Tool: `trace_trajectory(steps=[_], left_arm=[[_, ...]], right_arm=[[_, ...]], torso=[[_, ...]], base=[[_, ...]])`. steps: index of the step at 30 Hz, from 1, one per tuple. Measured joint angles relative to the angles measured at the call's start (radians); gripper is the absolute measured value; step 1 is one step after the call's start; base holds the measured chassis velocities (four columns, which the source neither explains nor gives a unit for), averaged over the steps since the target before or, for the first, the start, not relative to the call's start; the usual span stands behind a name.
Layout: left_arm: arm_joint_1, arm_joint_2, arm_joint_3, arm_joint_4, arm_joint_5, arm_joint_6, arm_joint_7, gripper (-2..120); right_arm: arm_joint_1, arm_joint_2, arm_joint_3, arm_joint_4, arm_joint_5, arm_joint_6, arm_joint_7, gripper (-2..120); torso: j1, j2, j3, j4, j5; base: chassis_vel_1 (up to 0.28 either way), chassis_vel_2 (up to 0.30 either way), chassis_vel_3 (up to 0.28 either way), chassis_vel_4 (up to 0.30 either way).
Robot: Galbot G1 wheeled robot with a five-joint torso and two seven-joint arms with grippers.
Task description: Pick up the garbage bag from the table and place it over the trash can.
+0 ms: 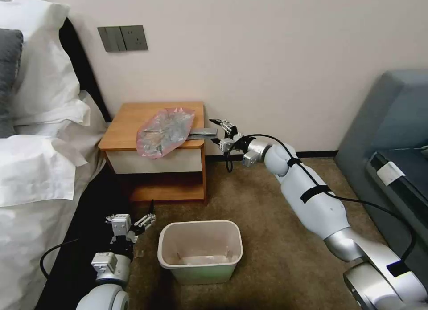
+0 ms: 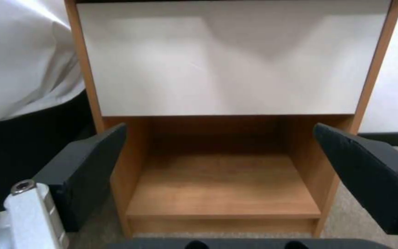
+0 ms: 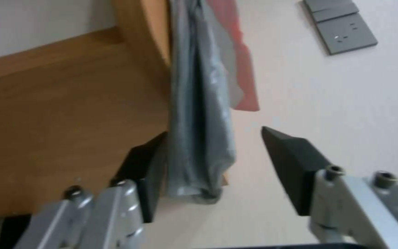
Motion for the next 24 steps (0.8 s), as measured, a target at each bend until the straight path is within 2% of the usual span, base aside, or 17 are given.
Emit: trace_trajectory(steps=[6, 8, 9, 14, 24], left_arm=[[0.001, 0.000, 0.000, 0.005, 0.001, -0.004, -0.001, 100], [0.001, -0.003, 0.006, 0.011, 0.004, -0.005, -0.001, 100], [0.001, -0.003, 0.006, 0.011, 0.004, -0.005, -0.001, 100], [-0.002, -0.008, 0.010, 0.018, 0.006, -0.007, -0.003, 100], [-0.005, -0.007, 0.002, 0.022, 0.006, -0.007, -0.003, 100]], right_arm=[[-0.007, -0.001, 0.000, 0.000, 0.000, -0.002, -0.004, 36], [-0.007, 0.001, 0.000, -0.002, 0.001, -0.003, -0.005, 23], [-0.007, 0.001, 0.000, -0.002, 0.001, -0.003, -0.005, 23], [-0.006, 0.008, 0.002, -0.003, 0.003, -0.006, -0.007, 3], [-0.025, 0.008, 0.012, 0.029, 0.031, -0.021, -0.009, 0]], torso=[[0.000, 0.000, 0.000, 0.0000, 0.0000], [0.000, 0.000, 0.000, 0.0000, 0.0000], [0.000, 0.000, 0.000, 0.0000, 0.0000], [0.000, 0.000, 0.000, 0.0000, 0.0000], [0.000, 0.000, 0.000, 0.0001, 0.0000]], base=[[0.000, 0.000, 0.000, 0.000], [0.000, 0.000, 0.000, 0.000], [0.000, 0.000, 0.000, 0.000], [0.000, 0.000, 0.000, 0.000], [0.000, 0.000, 0.000, 0.000]])
